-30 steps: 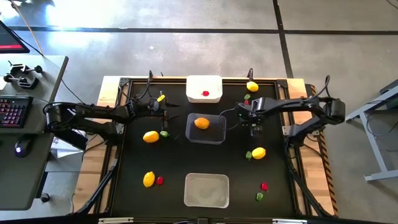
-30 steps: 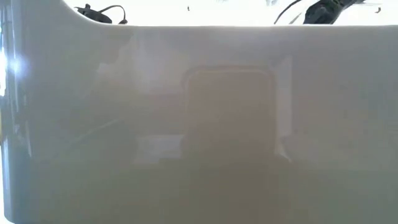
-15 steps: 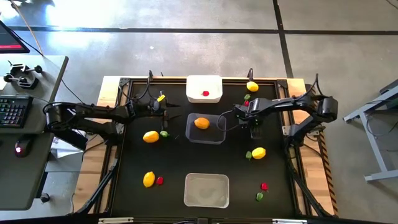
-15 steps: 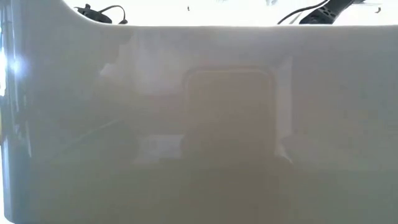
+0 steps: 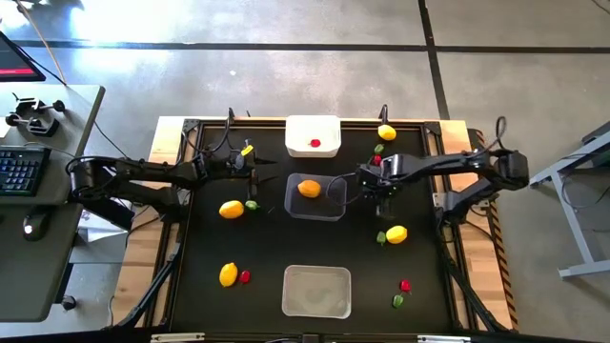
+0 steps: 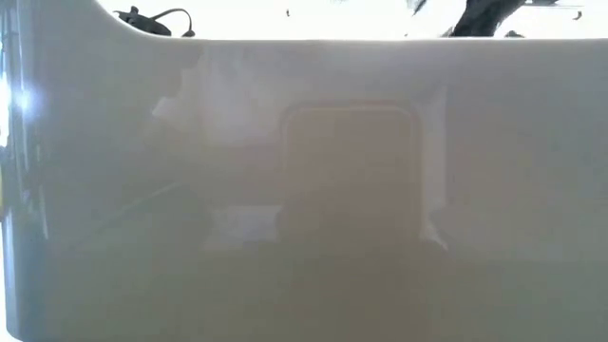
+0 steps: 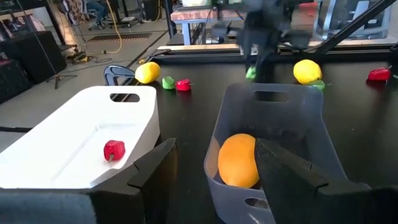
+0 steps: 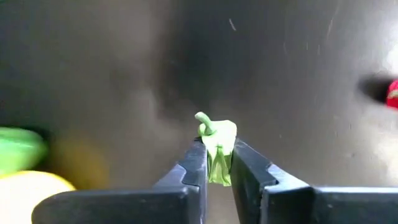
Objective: Sort produce into baskets
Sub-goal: Put the green chili pepper into the gray bin, then adjust the gray bin, then adjust the transparent bin, then put the red chili pepper into the white bin
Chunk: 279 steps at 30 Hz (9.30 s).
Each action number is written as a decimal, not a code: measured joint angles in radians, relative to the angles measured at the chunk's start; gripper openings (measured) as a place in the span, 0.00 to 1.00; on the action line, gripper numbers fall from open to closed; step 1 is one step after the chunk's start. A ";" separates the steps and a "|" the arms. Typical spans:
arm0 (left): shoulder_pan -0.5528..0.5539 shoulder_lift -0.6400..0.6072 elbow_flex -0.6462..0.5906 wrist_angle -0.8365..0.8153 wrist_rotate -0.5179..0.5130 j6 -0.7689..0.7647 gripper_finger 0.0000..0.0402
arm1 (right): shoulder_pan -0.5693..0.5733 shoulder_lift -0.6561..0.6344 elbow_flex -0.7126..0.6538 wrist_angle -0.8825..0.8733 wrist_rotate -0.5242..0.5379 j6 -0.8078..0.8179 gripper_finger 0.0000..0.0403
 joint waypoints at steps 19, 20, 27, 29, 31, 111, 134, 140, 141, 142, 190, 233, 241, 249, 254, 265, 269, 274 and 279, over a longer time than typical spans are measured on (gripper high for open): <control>0.000 0.000 0.000 -0.013 0.000 0.002 0.50 | 0.536 0.108 0.252 0.521 -0.016 0.314 0.10; 0.000 0.000 0.000 -0.013 0.000 0.002 0.50 | 0.543 0.132 0.252 0.560 -0.028 0.313 0.10; 0.000 0.000 0.000 -0.012 0.000 0.002 0.50 | 0.549 0.279 0.266 0.777 -0.151 0.315 0.10; 0.000 0.000 0.000 -0.012 0.000 0.006 0.50 | 0.549 0.308 0.295 0.784 -0.158 0.311 0.10; 0.000 0.000 0.000 -0.012 0.000 0.011 0.50 | 0.549 0.331 0.326 0.784 -0.169 0.300 0.10; 0.000 0.000 0.000 -0.051 -0.006 0.026 0.50 | 0.474 0.508 0.635 0.229 -0.199 0.462 0.07; 0.000 0.000 -0.001 -0.052 -0.005 0.026 0.50 | 0.387 0.508 0.637 0.213 -0.124 0.318 0.01; 0.000 0.000 0.000 -0.053 -0.005 0.026 0.50 | 0.375 0.508 0.637 0.213 -0.121 0.296 0.01; 0.000 0.000 0.000 -0.053 -0.005 0.026 0.50 | 0.375 0.508 0.637 0.213 -0.121 0.293 0.01; 0.000 0.000 0.000 -0.053 -0.005 0.026 0.50 | 0.375 0.508 0.637 0.214 -0.120 0.288 0.01; 0.000 0.000 0.000 -0.054 -0.020 0.027 0.50 | 0.202 0.508 0.812 -0.008 0.098 0.037 0.09; 0.000 0.000 -0.001 -0.062 -0.026 0.035 0.50 | 0.238 0.411 0.637 0.215 -0.254 0.155 0.00; 0.000 0.000 0.000 -0.061 -0.027 0.035 0.50 | 0.334 0.410 0.636 0.171 -0.197 0.229 0.00; 0.000 0.000 -0.001 -0.073 -0.027 0.035 0.50 | 0.455 0.354 0.635 -0.096 -0.085 0.431 0.00; 0.000 0.000 -0.001 -0.095 -0.027 0.035 0.50 | 0.540 0.334 0.635 -0.170 -0.128 0.620 0.00; 0.000 0.000 -0.001 -0.097 -0.027 0.063 0.50 | 0.693 0.334 0.635 -0.347 -0.217 1.165 0.00; 0.000 0.000 -0.001 -0.096 -0.026 0.088 0.50 | 0.710 0.334 0.635 -0.355 -0.221 1.217 0.00; 0.000 0.000 0.016 -0.115 -0.026 0.097 0.50 | 0.710 0.332 0.600 -0.354 -0.282 1.268 0.00; 0.000 0.000 0.021 -0.122 -0.002 0.097 0.50 | 0.716 0.330 0.449 -0.252 -0.442 1.279 0.00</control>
